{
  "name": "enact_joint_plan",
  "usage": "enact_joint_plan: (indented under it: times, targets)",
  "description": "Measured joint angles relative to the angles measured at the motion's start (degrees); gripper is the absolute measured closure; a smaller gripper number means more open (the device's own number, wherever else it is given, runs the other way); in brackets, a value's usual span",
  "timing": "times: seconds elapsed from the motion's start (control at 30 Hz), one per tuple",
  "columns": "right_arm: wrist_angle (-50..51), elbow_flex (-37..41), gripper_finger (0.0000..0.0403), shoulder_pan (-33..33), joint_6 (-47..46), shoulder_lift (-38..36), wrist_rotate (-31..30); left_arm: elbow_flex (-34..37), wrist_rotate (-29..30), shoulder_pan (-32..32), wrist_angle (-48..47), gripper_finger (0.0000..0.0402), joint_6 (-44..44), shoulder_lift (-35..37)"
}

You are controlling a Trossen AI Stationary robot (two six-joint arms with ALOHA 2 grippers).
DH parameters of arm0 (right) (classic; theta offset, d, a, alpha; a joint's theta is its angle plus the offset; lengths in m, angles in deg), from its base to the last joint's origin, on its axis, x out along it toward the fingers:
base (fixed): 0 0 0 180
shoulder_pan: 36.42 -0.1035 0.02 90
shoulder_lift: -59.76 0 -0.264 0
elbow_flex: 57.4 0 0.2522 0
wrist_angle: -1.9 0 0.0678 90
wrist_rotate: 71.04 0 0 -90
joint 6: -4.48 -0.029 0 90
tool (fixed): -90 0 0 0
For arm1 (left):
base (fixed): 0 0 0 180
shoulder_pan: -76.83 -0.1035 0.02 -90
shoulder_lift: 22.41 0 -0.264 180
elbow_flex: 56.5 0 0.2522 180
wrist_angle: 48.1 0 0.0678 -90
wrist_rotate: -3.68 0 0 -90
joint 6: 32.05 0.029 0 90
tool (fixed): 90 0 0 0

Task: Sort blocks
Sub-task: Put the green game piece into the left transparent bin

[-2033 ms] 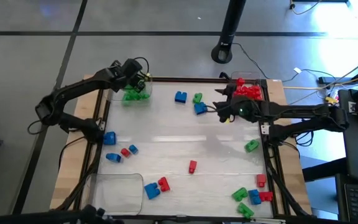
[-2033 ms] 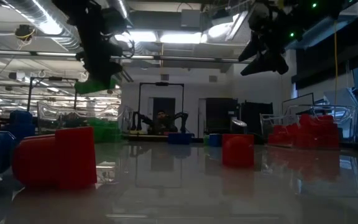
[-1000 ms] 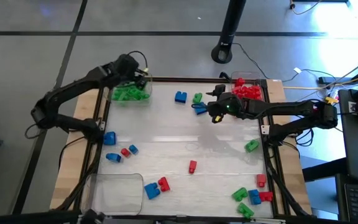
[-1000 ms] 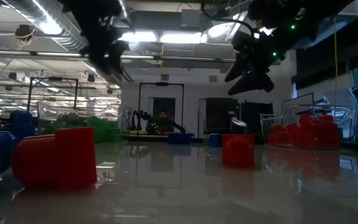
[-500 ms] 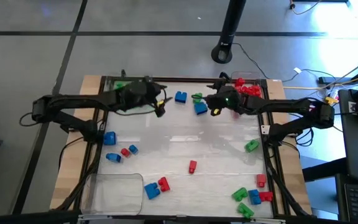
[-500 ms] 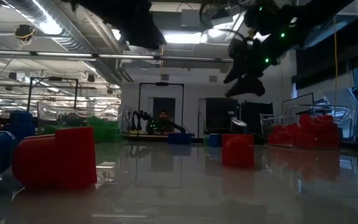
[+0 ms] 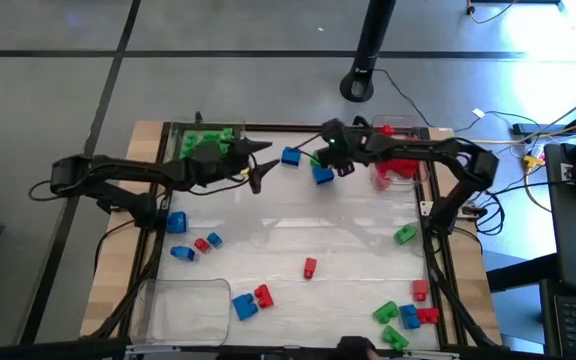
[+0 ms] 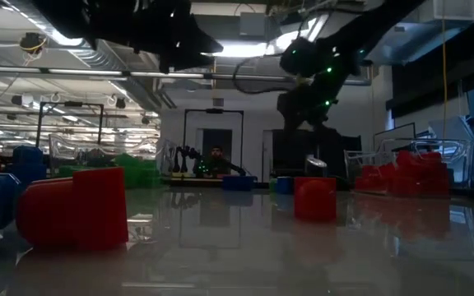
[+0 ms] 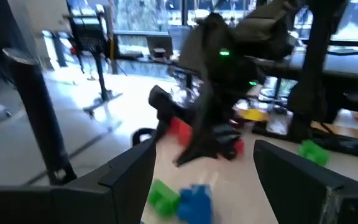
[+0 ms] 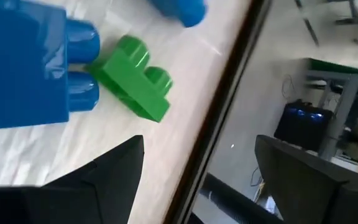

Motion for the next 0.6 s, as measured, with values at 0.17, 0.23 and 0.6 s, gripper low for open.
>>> enact_joint_plan:
  times: [0.17,0.23,0.6]
  targets:
    - [-0.3,-0.2,0.0094,-0.1,6.3,3.6,-0.1,0.1,-0.2,2.2,-10.2,0.0141,-0.4,2.7]
    - [-1.9,-0.1,0.0094,-0.1,7.1,4.8,0.3,0.1,-0.2,2.7,-15.1,0.0141,-0.8,5.2]
    - [-8.0,-0.1,0.0094,-0.1,12.8,10.3,-1.0,0.1,0.5,5.2,-32.1,0.0141,-2.6,16.6]
